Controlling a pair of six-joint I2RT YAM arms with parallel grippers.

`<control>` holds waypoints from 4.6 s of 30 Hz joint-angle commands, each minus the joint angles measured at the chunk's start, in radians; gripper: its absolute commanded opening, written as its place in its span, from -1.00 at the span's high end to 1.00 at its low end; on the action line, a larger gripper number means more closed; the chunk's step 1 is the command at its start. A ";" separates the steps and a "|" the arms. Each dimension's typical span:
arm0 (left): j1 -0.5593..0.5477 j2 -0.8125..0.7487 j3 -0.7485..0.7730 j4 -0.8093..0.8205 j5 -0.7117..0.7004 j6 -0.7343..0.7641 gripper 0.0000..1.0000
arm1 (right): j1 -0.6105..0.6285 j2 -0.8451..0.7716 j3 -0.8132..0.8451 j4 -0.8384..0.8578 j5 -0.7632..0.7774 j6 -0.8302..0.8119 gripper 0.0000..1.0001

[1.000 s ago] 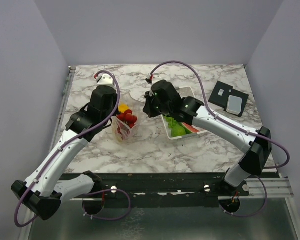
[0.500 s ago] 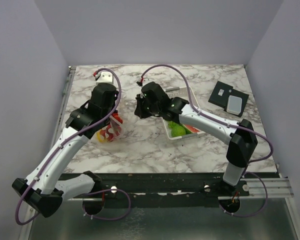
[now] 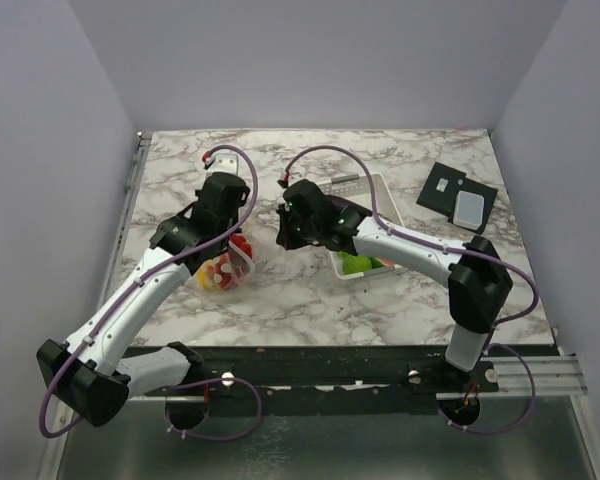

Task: Place the food in the zip-top bag and seal the zipper
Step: Adjust the zipper food storage bag at the center of the board, then pick up the fake vegetable from the bin.

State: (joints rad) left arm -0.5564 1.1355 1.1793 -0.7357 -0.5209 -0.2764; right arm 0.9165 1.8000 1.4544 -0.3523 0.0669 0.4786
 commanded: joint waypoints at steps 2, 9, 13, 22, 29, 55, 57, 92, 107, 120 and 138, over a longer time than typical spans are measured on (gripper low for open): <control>0.003 -0.020 -0.045 0.082 0.032 -0.005 1.00 | -0.007 -0.041 -0.066 0.030 0.033 0.017 0.94; 0.003 -0.041 -0.081 0.117 0.068 0.002 1.00 | -0.007 -0.110 -0.107 0.047 0.025 0.027 0.70; 0.003 -0.058 -0.122 0.153 0.094 0.008 1.00 | -0.007 -0.152 -0.105 0.045 0.021 0.027 0.53; 0.003 -0.083 -0.170 0.183 0.112 0.015 1.00 | -0.007 -0.229 -0.090 0.005 0.048 0.000 0.07; 0.003 -0.098 -0.201 0.206 0.145 0.018 1.00 | -0.007 -0.288 -0.075 -0.086 0.162 -0.076 -0.06; 0.002 -0.121 -0.231 0.217 0.167 0.027 1.00 | -0.181 -0.383 -0.226 -0.331 0.224 -0.119 -0.41; 0.003 -0.125 -0.232 0.219 0.167 0.028 1.00 | -0.189 -0.372 -0.242 -0.334 0.213 -0.113 -0.43; 0.003 -0.120 -0.234 0.222 0.186 0.023 1.00 | -0.223 -0.130 -0.314 -0.336 0.124 -0.116 -0.66; 0.003 -0.117 -0.236 0.222 0.183 0.024 1.00 | -0.222 -0.145 -0.328 -0.327 0.153 -0.102 -0.20; 0.003 -0.119 -0.236 0.222 0.183 0.024 1.00 | -0.221 -0.289 -0.224 -0.355 0.145 -0.104 0.10; 0.004 -0.118 -0.236 0.222 0.184 0.025 1.00 | -0.102 -0.411 -0.160 -0.131 -0.097 -0.112 0.13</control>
State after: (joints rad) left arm -0.5564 1.0267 0.9565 -0.5255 -0.3550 -0.2600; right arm 0.7815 1.4078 1.2705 -0.5865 0.0719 0.3676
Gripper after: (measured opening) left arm 0.003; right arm 0.661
